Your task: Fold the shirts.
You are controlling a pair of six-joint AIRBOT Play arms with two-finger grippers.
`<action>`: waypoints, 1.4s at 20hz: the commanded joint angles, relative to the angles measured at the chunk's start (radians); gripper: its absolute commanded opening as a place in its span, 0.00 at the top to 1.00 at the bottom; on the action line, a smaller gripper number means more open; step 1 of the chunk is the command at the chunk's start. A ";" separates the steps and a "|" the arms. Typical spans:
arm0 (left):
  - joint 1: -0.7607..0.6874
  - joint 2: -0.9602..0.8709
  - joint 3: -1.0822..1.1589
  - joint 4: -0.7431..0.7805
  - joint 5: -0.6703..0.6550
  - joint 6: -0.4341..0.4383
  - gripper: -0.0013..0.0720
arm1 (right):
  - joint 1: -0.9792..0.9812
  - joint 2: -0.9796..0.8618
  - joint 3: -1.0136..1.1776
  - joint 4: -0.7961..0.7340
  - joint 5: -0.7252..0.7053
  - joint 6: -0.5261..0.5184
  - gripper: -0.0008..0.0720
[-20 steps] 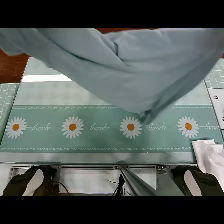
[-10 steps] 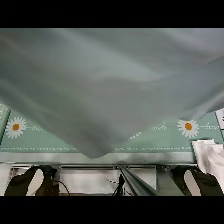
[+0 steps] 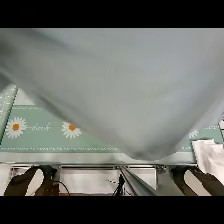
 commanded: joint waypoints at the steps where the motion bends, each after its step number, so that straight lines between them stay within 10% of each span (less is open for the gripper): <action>1: -0.009 -0.011 -0.298 -0.002 -0.014 0.040 0.95 | 0.001 -0.233 0.003 0.135 0.104 -0.005 0.94; 13: -0.269 -0.162 -1.031 0.005 0.415 0.135 0.94 | 0.245 -0.748 0.003 0.035 0.233 0.015 0.94; 15: -0.266 -0.186 -1.030 0.007 0.415 0.153 0.94 | 0.241 -0.759 0.003 0.023 0.268 0.015 0.65; 16: -0.266 -0.190 -1.031 0.009 0.415 0.164 0.94 | 0.222 -0.744 0.003 0.038 0.296 -0.005 0.45; 22: -0.266 -0.189 -1.030 0.009 0.415 0.164 0.94 | 0.015 -0.517 -0.019 -0.599 0.863 -0.092 0.41; 28: -0.266 -0.189 -1.030 0.009 0.414 0.163 0.94 | -0.189 -0.137 -0.694 -0.224 0.772 -0.114 0.30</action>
